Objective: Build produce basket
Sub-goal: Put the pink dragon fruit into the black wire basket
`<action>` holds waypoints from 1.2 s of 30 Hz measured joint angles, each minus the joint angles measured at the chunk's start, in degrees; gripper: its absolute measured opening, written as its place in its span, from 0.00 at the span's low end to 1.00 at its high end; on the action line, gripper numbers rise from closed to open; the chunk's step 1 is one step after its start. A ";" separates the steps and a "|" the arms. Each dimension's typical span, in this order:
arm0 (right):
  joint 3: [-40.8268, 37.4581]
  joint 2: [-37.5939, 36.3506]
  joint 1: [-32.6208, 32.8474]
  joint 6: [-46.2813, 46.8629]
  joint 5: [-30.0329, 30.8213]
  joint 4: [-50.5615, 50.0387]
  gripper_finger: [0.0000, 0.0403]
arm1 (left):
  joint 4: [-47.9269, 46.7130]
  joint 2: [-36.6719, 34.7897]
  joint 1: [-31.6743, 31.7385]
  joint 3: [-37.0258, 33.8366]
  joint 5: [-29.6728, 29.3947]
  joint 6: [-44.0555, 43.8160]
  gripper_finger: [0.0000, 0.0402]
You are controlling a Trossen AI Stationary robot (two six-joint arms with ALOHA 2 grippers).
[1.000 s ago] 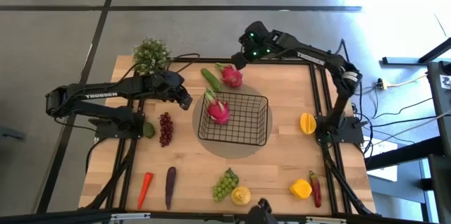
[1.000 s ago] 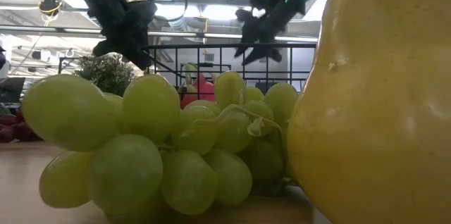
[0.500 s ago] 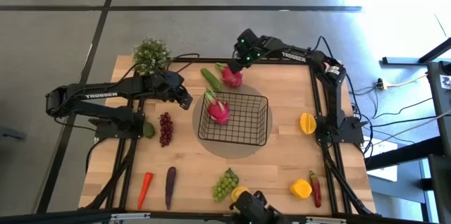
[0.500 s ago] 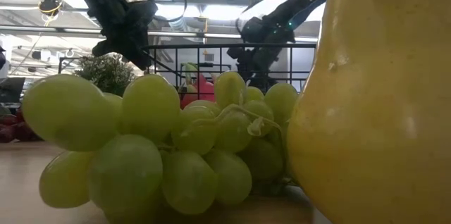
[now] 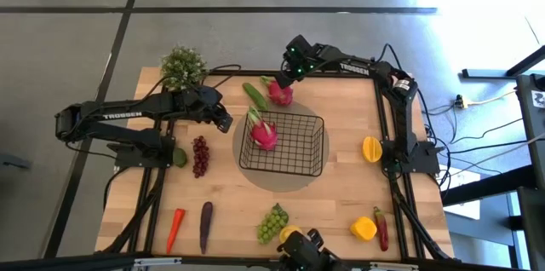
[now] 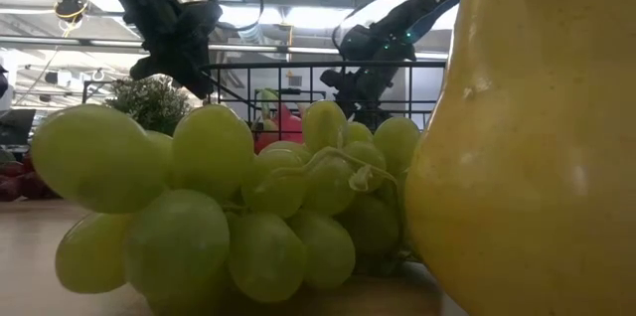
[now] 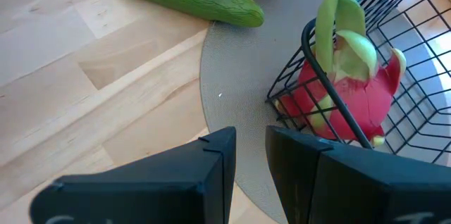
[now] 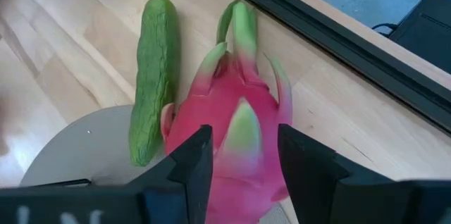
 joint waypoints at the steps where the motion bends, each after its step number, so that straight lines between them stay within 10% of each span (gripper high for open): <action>1: 0.00 0.13 0.00 0.00 -0.03 0.04 0.37 | 0.02 0.00 0.00 0.00 0.00 0.02 0.17; 14: 0.00 3.28 -0.02 0.04 -0.30 1.48 0.36 | 0.03 0.00 0.00 0.00 -0.02 0.04 0.17; 25: 0.02 3.28 0.02 -1.32 0.07 1.43 0.04 | 0.02 0.00 0.00 0.00 -0.02 0.07 0.17; 36: 1.66 3.03 0.99 -2.98 0.52 -0.09 0.00 | 0.94 0.00 0.00 0.00 -0.43 3.25 0.17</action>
